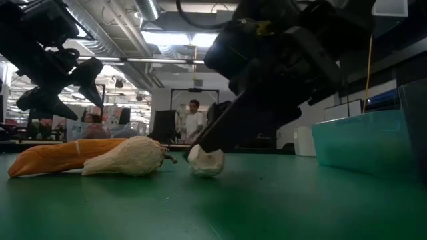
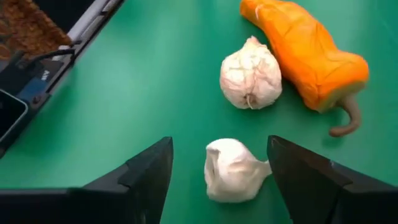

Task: Sort produce into baskets
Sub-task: Put the garlic into the white bin

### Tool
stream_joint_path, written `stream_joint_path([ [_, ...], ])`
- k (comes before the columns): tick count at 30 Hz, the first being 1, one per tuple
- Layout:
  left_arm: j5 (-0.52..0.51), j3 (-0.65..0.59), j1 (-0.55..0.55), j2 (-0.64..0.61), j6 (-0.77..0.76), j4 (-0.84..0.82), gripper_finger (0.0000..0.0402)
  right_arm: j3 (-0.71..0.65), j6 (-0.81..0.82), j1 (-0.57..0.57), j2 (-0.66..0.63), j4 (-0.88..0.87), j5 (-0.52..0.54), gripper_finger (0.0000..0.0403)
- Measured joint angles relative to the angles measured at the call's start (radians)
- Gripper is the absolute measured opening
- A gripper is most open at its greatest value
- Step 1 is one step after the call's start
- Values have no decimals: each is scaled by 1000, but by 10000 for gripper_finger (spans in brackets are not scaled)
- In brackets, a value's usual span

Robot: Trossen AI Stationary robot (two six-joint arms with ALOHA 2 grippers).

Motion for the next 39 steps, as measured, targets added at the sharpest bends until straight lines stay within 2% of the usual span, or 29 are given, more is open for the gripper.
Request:
stream_joint_path([
  [5,0,0,0,1,0,0,345,13,-2,-12,15,0,-48,225],
  [15,0,0,0,3,2,-2,345,14,23,-12,15,-8,-47,189],
  [33,0,0,0,12,2,-3,345,14,45,-19,3,-18,-38,100],
  [39,0,0,0,12,2,-3,345,14,22,-34,-21,-31,-44,85],
])
